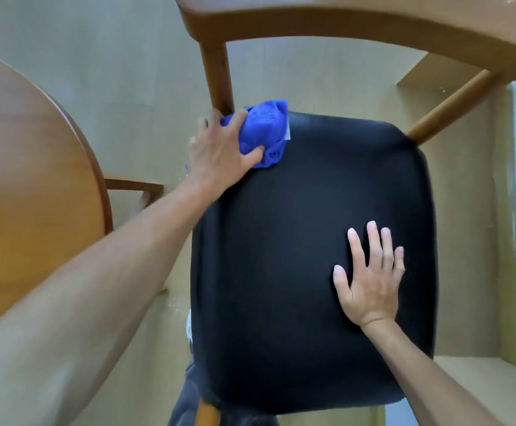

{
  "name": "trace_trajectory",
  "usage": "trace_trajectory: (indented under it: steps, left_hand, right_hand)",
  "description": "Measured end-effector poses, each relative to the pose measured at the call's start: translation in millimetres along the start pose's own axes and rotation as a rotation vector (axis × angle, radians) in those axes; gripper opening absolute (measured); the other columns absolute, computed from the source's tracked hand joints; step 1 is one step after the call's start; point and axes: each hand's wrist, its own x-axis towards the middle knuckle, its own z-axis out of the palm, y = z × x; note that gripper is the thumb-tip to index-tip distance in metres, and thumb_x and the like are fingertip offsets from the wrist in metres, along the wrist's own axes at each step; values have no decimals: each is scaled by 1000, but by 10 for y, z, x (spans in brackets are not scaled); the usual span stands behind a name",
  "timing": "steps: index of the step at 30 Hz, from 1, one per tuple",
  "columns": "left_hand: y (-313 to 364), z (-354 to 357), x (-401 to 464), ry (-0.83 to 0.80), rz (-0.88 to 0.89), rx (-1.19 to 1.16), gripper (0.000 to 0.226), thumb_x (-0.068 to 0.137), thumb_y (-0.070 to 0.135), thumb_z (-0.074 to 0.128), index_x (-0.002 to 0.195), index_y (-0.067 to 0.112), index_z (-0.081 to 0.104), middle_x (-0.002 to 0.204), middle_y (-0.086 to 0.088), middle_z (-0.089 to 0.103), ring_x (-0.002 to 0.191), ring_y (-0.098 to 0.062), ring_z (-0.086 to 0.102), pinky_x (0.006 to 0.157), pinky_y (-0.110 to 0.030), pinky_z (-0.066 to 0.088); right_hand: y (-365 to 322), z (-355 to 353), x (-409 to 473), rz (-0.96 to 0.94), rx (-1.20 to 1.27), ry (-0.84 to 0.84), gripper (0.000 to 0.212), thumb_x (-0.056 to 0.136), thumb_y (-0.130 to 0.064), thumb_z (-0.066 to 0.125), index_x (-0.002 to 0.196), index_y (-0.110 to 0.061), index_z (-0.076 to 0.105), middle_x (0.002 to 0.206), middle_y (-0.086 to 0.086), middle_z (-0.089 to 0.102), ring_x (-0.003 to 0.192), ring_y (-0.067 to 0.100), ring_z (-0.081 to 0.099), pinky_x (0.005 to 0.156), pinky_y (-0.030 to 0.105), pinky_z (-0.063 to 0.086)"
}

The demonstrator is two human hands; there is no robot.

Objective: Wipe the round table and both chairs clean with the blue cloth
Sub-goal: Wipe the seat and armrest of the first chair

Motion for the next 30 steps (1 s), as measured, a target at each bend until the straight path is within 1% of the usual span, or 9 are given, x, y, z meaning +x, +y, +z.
trace_trajectory:
  steps: [6, 10, 13, 16, 19, 23, 26, 28, 30]
  left_hand:
    - [-254, -2, -1728, -91, 282, -29, 54, 73, 47, 62, 119, 18, 59, 102, -11, 55, 80, -33, 58, 53, -36, 52]
    - [-381, 166, -2902, -230, 530, -92, 53, 64, 38, 62, 114, 21, 54, 102, -9, 47, 67, -30, 59, 56, -28, 55]
    - [-371, 175, -2840, -193, 489, -99, 49, 69, 38, 59, 114, 18, 55, 99, -11, 53, 65, -31, 60, 55, -32, 55]
    - [-247, 74, -2365, -109, 378, -40, 49, 73, 43, 55, 113, 15, 63, 95, -14, 60, 71, -34, 61, 52, -36, 55]
    - [2, -9, -1570, -72, 89, 2, 54, 78, 44, 67, 125, 18, 60, 110, -16, 53, 91, -37, 57, 59, -42, 51]
    - [161, -3, -1181, -74, -50, -31, 57, 78, 43, 69, 128, 20, 53, 114, -15, 47, 95, -37, 51, 65, -44, 46]
    - [175, 17, -1885, -146, 189, 16, 59, 66, 37, 82, 116, 10, 64, 97, -20, 56, 75, -37, 54, 50, -40, 49]
    - [164, 29, -2438, -226, 388, 33, 61, 56, 37, 86, 109, 12, 67, 89, -17, 60, 66, -34, 55, 48, -37, 49]
    - [144, 17, -2673, -316, 480, 15, 63, 57, 40, 85, 113, 17, 67, 96, -14, 63, 72, -33, 58, 58, -37, 51]
  right_hand:
    - [-5, -41, 21, 3, -18, -40, 66, 87, -45, 38, 148, -20, 29, 158, 13, 19, 146, 33, 13, 116, 56, 11]
    - [-12, -91, 26, -4, -34, -96, 67, 88, -45, 36, 149, -18, 28, 158, 15, 18, 146, 34, 13, 116, 57, 11]
    - [-33, -202, 39, -4, 36, -152, 64, 90, -43, 34, 149, -21, 26, 159, 9, 13, 148, 29, 8, 118, 52, 5]
    - [105, -409, 95, 85, 494, -218, 52, 92, -31, 36, 143, -24, 41, 156, -9, 22, 146, 9, 11, 120, 35, 4]
    - [279, -737, 273, 535, 1113, -105, 42, 94, -27, 39, 131, -24, 58, 138, -15, 51, 127, -5, 45, 114, 27, 33]
    - [399, -1031, 443, 907, 1214, 179, 35, 97, -19, 41, 123, -16, 63, 127, -4, 62, 122, 10, 54, 108, 33, 40]
    - [276, -1116, 336, 817, 1078, 70, 36, 96, -17, 44, 129, -14, 60, 132, -2, 60, 124, 9, 52, 111, 31, 36]
    - [49, -1133, 162, 587, 901, -102, 38, 95, -17, 49, 131, -18, 57, 135, -5, 57, 125, 8, 50, 110, 25, 34]
    - [-249, -1142, -73, 236, 727, -291, 42, 92, -17, 54, 135, -20, 54, 140, -5, 52, 131, 10, 44, 112, 26, 31]
